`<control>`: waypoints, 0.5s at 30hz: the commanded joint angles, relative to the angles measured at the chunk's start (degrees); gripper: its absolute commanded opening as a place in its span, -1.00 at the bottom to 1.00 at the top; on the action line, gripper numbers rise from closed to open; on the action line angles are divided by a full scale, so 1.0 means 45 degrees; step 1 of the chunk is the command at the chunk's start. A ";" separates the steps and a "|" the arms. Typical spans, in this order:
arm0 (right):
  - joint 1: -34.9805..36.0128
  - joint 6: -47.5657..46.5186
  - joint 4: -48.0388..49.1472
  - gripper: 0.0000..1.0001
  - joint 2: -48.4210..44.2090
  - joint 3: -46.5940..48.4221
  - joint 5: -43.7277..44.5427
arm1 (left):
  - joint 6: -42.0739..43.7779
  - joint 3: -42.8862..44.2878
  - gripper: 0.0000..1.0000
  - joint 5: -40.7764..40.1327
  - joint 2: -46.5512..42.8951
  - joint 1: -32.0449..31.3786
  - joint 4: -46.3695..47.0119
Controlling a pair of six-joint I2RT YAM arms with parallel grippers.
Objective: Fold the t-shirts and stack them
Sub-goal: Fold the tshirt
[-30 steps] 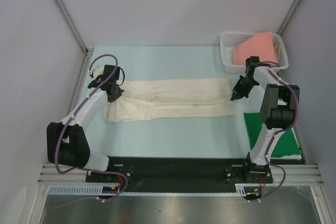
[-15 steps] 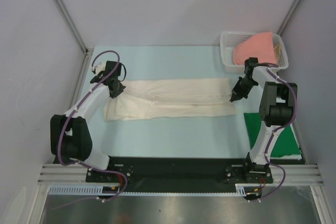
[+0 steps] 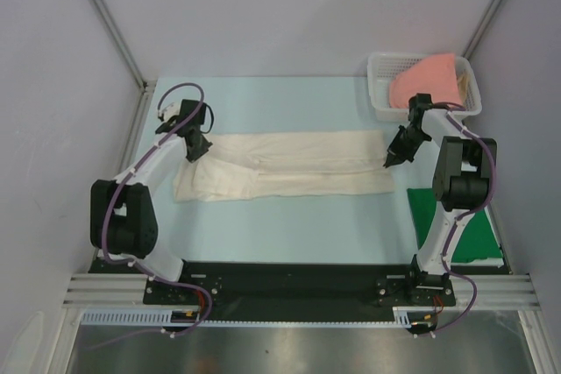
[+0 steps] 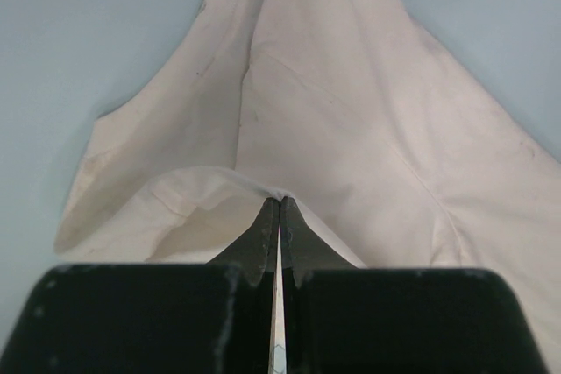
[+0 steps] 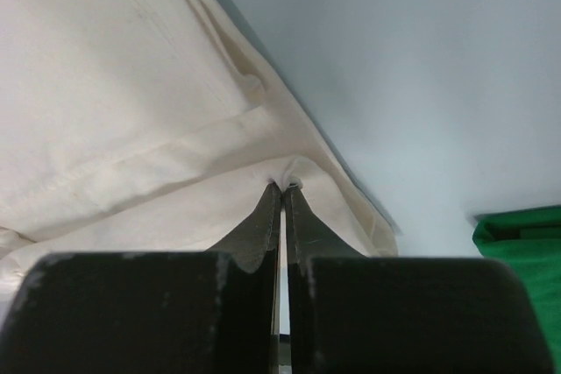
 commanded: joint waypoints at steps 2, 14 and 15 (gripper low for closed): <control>-0.0125 -0.0078 -0.0075 -0.99 0.0351 0.0658 0.0009 | 0.0349 0.0910 -0.99 -0.0332 0.0400 0.0197 0.0205; 0.0011 -0.0429 -0.0796 -0.12 -0.0115 0.1750 0.0339 | 0.1267 0.2568 -0.32 -0.0622 0.1710 0.0178 -0.0847; 0.0186 -0.0488 -0.0894 -0.04 -0.0330 0.1868 0.0515 | 0.1461 0.2784 -0.22 -0.0876 0.1672 0.0178 -0.0966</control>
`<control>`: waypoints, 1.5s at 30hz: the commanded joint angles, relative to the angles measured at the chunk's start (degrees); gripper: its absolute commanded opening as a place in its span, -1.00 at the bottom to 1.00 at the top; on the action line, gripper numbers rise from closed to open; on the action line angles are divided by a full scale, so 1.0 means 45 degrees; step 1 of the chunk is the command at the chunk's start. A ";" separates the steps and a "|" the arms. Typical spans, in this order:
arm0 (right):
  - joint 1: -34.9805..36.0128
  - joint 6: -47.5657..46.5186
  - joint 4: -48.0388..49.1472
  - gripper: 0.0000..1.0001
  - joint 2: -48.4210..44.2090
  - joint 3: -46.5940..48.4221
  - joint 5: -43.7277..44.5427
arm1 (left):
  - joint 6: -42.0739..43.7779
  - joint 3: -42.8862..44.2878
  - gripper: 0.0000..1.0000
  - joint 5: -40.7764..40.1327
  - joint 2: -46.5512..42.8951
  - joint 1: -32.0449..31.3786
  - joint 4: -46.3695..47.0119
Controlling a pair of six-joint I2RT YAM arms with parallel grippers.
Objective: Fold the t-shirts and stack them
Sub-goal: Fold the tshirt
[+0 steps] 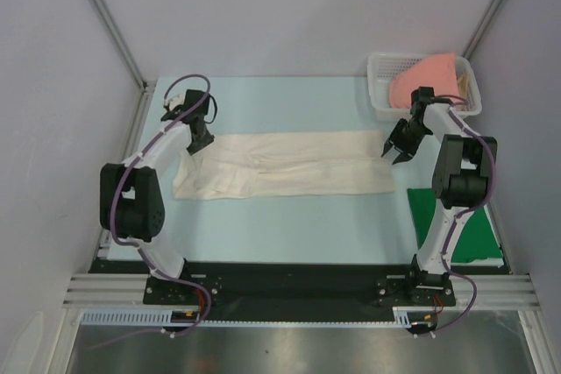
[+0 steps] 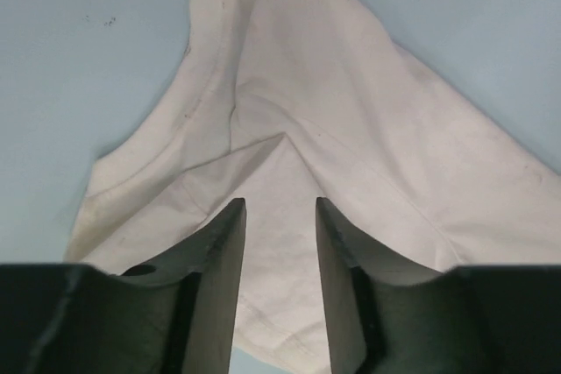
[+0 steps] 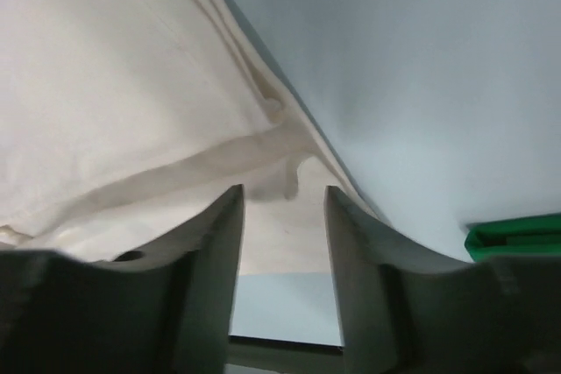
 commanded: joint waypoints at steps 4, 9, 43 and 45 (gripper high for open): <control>0.0821 -0.0698 -0.0891 0.23 -0.2055 0.0957 0.1131 | 0.1090 0.1067 0.32 -0.2173 -0.1347 0.0105 -0.0982; 0.1953 -0.0933 -0.0347 0.27 -0.3014 -0.0174 0.0353 | 0.2318 -0.0975 0.34 -0.0271 -0.3555 0.0104 -0.0420; 0.9631 0.5843 1.1139 0.01 0.2002 -0.0353 -0.4493 | 0.5721 -0.3953 0.06 0.9151 -0.1627 0.4148 0.3802; 0.9670 0.6058 1.1584 -0.06 0.2218 -0.0314 -0.4512 | 0.5798 -0.3876 0.08 0.9364 -0.1431 0.4148 0.3938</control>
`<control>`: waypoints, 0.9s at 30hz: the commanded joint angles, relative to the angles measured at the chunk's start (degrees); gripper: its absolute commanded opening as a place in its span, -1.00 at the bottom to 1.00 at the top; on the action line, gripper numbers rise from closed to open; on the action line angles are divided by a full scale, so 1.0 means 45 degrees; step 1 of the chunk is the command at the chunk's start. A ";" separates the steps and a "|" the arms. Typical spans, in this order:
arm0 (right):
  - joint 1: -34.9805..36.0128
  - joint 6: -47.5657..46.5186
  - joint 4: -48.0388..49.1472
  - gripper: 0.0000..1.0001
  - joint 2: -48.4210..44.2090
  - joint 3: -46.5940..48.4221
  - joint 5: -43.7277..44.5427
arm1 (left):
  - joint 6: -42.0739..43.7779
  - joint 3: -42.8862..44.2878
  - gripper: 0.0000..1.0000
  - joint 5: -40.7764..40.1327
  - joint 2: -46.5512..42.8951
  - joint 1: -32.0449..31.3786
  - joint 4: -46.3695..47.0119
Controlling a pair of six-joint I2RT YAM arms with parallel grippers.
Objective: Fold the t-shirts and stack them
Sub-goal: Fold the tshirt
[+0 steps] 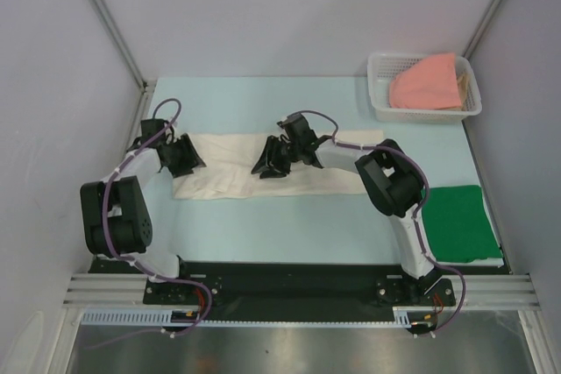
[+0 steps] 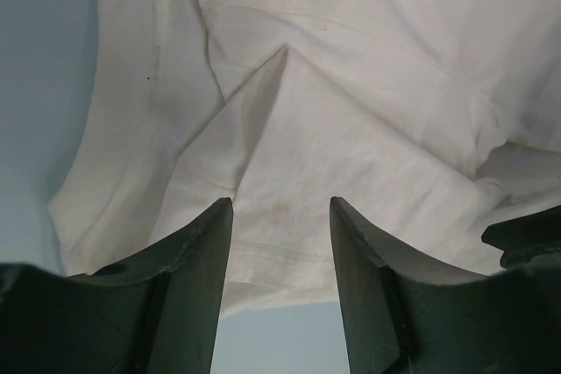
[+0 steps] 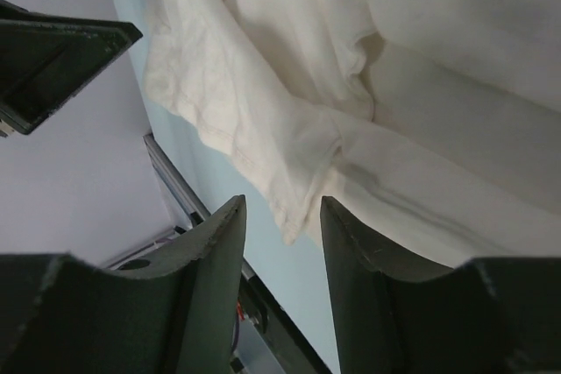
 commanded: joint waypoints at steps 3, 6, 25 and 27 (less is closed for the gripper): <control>0.0136 0.0950 0.1375 -0.14 0.0738 0.0672 0.0233 | 0.0572 0.0720 0.08 0.0326 0.0543 0.0126 0.0421; 0.0213 0.0932 0.1240 -0.19 0.0895 0.0965 0.0369 | 0.0709 0.1090 0.04 0.0306 0.0894 0.0126 0.0305; 0.0409 0.1126 0.1024 -0.35 0.0896 0.0752 0.0702 | 0.0554 0.1678 -0.18 0.0833 0.2477 0.0067 0.0773; 0.0429 0.1127 0.1063 -0.36 0.0817 0.0673 0.0760 | 0.0534 0.1678 -0.18 0.0853 0.2496 0.0067 0.0851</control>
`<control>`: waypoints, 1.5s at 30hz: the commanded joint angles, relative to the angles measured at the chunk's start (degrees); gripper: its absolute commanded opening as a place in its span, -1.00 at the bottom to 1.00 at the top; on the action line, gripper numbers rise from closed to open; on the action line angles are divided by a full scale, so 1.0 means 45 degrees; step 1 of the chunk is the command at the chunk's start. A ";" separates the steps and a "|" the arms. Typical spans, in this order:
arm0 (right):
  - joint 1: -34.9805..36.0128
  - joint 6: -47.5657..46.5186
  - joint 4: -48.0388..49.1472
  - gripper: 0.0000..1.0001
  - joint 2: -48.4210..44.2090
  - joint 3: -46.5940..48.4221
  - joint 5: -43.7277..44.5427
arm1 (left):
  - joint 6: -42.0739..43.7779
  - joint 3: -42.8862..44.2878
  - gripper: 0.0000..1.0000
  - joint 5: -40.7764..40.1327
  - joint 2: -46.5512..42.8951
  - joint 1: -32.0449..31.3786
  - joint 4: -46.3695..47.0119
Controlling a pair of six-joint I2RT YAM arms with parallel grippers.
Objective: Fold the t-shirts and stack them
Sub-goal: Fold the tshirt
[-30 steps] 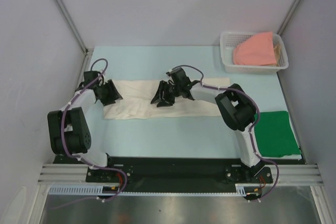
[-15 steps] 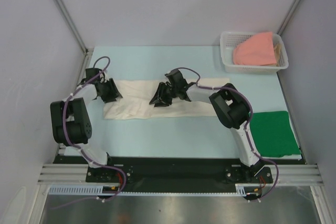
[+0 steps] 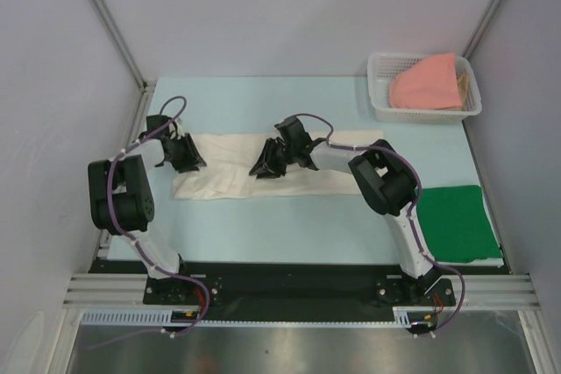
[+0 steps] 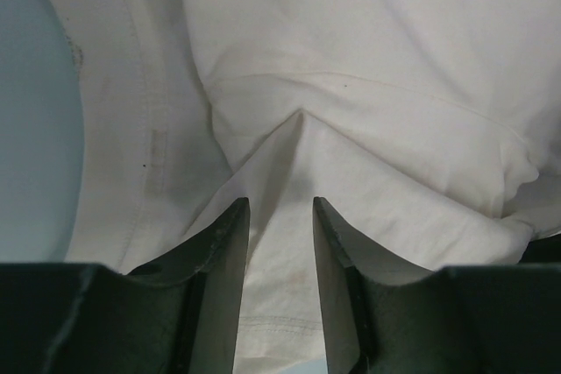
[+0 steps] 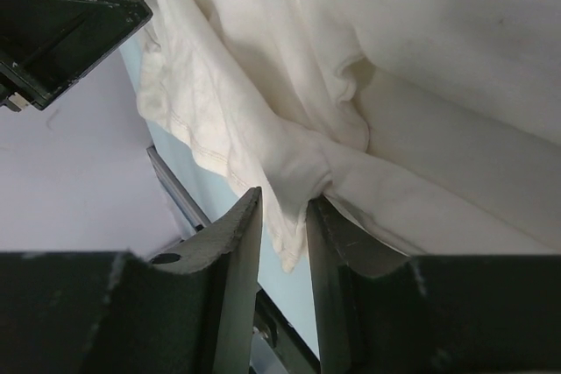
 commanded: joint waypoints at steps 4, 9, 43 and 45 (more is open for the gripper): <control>0.0113 0.0296 0.0500 -0.42 -0.0266 0.0124 0.0114 | -0.0054 0.0503 -0.26 0.0610 0.0185 -0.0006 0.0589; 0.0094 0.0570 0.0793 -0.69 -0.0228 0.0124 0.0056 | -0.0191 0.0581 -0.50 0.0649 0.0166 -0.0045 0.0687; -0.1722 -0.3777 -0.7228 0.00 -0.0381 0.3930 0.0250 | -0.0113 0.2553 0.34 -0.2884 -0.2016 -0.0591 -0.1927; -0.2151 -0.4523 -0.8480 0.12 -0.0986 0.3855 0.0952 | -0.0055 0.2710 0.29 -0.3490 -0.2604 -0.0708 -0.2339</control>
